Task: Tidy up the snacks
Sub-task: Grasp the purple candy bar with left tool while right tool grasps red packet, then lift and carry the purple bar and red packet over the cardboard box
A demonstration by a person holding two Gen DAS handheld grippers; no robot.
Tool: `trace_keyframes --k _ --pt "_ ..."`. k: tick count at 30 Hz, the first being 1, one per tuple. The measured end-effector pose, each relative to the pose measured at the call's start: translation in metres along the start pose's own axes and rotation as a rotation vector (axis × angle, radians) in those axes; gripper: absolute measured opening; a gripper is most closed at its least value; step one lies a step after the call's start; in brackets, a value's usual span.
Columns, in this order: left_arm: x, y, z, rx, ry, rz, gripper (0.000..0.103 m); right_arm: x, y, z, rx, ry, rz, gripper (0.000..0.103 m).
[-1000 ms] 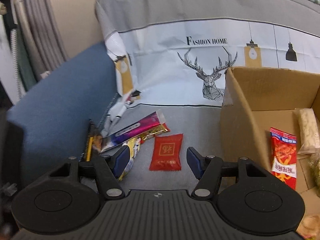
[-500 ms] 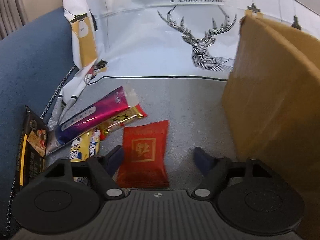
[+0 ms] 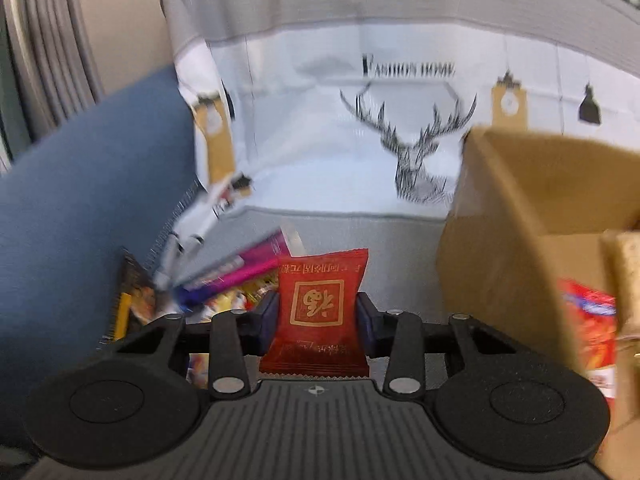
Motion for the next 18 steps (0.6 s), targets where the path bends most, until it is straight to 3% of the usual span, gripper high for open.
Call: trace_keyframes --k 8,14,18 --pt "-0.014 -0.005 0.015 -0.077 0.023 -0.021 0.018 0.021 -0.001 0.103 0.137 0.012 0.110 0.042" --pt "-0.031 -0.010 0.030 -0.074 0.028 -0.098 0.017 -0.033 0.005 0.159 0.223 0.066 0.238 0.042" --pt "-0.040 -0.005 0.039 -0.044 0.033 -0.088 0.017 -0.072 0.014 0.156 0.253 0.136 0.304 0.042"
Point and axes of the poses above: each gripper's, at about its wrist camera, not at the fingertips, and z roughly against the way its jaws point, y to its left, x to its top, the point moved 6 cm from there along -z, roughly the way its jaws point, and after that the axes turned 14 degrees about -y, right-handed, at the moved point
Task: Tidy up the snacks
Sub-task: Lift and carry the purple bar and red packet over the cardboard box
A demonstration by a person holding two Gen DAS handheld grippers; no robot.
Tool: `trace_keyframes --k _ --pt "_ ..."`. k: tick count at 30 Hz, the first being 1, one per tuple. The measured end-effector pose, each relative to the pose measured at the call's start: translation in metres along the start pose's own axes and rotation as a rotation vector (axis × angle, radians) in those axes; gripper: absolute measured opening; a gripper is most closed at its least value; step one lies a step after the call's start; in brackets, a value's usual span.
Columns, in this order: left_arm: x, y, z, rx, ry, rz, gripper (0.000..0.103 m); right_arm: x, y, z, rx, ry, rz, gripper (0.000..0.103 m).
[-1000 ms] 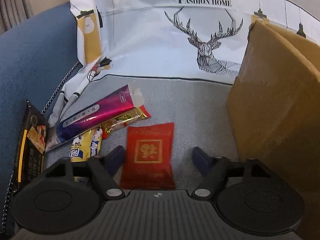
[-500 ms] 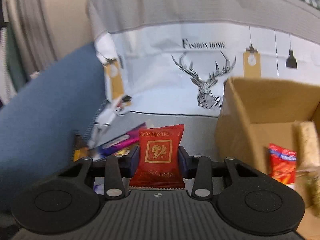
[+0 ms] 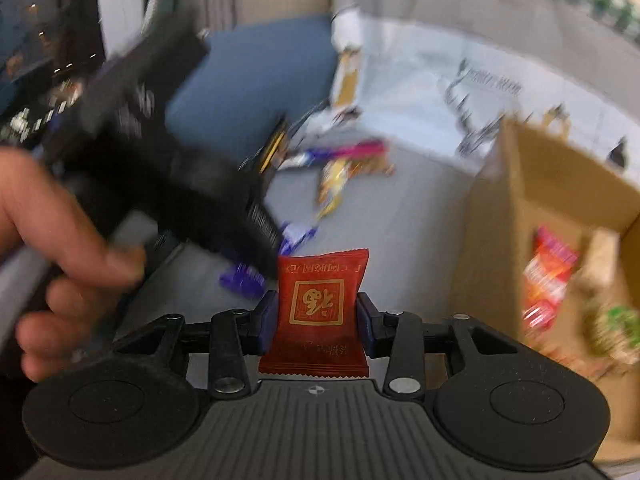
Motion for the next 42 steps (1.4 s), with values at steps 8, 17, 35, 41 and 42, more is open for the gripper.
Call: trace_keyframes --k 8,17,35,41,42 --pt "-0.010 0.001 -0.011 0.018 0.072 -0.007 0.018 -0.034 -0.018 -0.032 0.014 0.145 -0.092 0.043" --pt "-0.007 -0.006 -0.020 0.011 0.088 -0.028 0.024 -0.043 -0.010 -0.043 0.022 0.198 -0.045 0.049" --pt "-0.007 -0.016 -0.013 0.036 0.054 -0.108 0.016 -0.041 -0.010 -0.040 0.023 0.174 -0.026 0.045" --pt "0.010 -0.022 0.004 -0.028 -0.058 -0.069 0.015 -0.014 -0.010 -0.017 0.026 0.040 -0.021 0.044" --pt "0.013 -0.023 0.007 -0.031 -0.078 -0.063 0.015 -0.008 -0.012 -0.011 0.025 0.012 -0.028 0.044"
Point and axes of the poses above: each gripper's, at about its wrist camera, not at the fingertips, and z roughly against the way its jaws point, y to its left, x to its top, the point moved 6 cm from there along -z, roughly the way its jaws point, and after that the axes turned 14 degrees about -y, right-handed, at the moved point
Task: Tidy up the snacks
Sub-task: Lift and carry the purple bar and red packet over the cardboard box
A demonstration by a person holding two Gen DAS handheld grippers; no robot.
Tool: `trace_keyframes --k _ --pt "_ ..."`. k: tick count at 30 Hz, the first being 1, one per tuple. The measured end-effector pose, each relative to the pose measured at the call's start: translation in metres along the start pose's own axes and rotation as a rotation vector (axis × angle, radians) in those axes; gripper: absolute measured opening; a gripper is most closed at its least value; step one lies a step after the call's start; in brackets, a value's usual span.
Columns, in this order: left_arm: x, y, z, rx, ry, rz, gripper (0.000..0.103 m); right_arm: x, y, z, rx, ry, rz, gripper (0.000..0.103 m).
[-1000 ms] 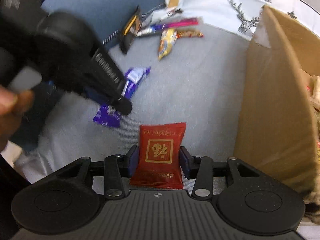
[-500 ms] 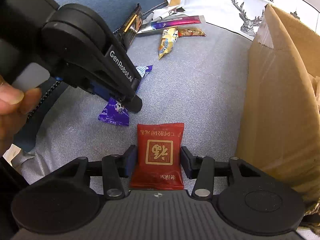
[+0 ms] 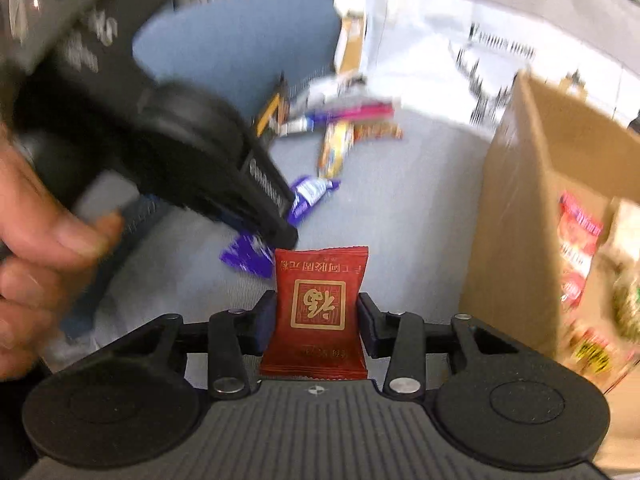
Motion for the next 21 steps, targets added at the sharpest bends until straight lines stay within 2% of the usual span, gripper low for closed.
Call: trace_keyframes --k 5,8,17,21 --pt "0.021 -0.006 0.017 -0.042 -0.135 0.034 0.015 0.024 -0.014 0.026 -0.013 -0.115 -0.032 0.044" --pt "0.029 -0.015 0.026 -0.074 -0.187 0.040 0.015 0.036 -0.023 0.044 -0.001 -0.192 -0.059 0.044" --pt "0.044 -0.039 0.035 -0.114 -0.296 0.047 0.016 0.047 -0.053 0.082 0.001 -0.347 -0.079 0.044" --pt "0.045 -0.045 0.030 -0.109 -0.293 0.048 0.016 0.046 -0.068 0.086 -0.014 -0.376 -0.081 0.044"
Point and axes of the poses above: each gripper's, at about its wrist camera, not at the fingertips, and z roughly against the way its jaws point, y to its left, x to its top, the point moved 6 cm from there along -z, roughly the way its jaws point, and after that the axes turned 14 degrees about -y, right-handed, at the moved point
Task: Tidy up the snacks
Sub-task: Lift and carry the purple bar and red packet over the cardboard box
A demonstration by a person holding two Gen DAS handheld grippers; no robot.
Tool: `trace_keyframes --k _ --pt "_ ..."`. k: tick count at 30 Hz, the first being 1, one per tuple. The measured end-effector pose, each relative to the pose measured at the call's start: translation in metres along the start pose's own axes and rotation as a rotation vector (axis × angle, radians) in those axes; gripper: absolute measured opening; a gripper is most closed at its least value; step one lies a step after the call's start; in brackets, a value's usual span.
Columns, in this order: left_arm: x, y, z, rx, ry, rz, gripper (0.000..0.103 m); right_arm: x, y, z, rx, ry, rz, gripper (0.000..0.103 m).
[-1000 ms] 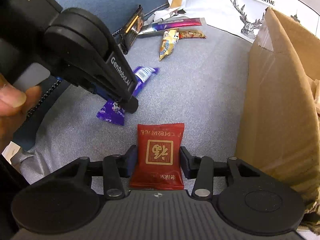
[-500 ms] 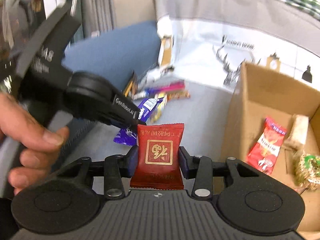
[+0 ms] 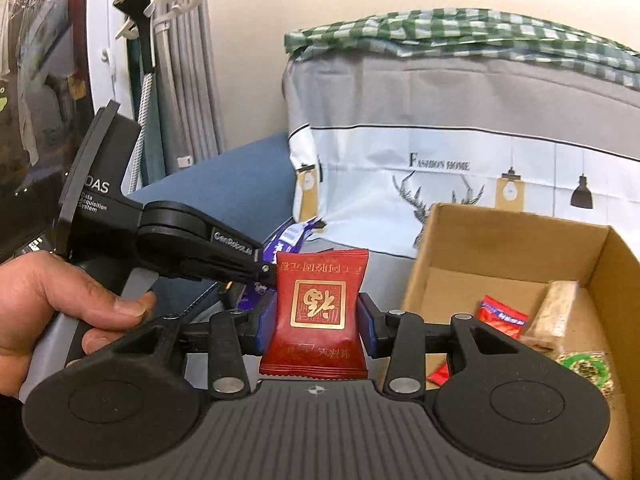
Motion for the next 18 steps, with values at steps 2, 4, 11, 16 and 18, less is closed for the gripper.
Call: trace_keyframes --k 2,4,11,16,18 --pt "-0.001 -0.003 -0.002 0.002 -0.001 -0.005 0.015 0.000 -0.006 0.003 -0.020 -0.007 0.007 0.044" --pt "-0.001 -0.004 -0.002 0.005 -0.011 -0.014 0.016 0.001 -0.016 0.005 -0.039 -0.014 0.000 0.044" --pt "0.005 -0.013 -0.002 -0.009 -0.060 -0.020 0.016 0.001 -0.048 0.013 -0.105 -0.026 -0.018 0.044" --pt "0.006 -0.019 -0.007 -0.018 -0.070 -0.010 0.016 -0.002 -0.067 0.019 -0.145 -0.025 -0.037 0.044" --pt "0.006 -0.023 -0.009 -0.020 -0.072 -0.010 0.016 -0.003 -0.074 0.020 -0.162 -0.026 -0.044 0.044"
Point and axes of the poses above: each gripper's, at about its wrist camera, not at the fingertips, and z roughly against the way its jaws point, y to its left, x to its top, the point moved 6 cm from there along -z, roughly the way its jaws point, and after that the axes turned 14 degrees about -y, right-handed, at the moved point
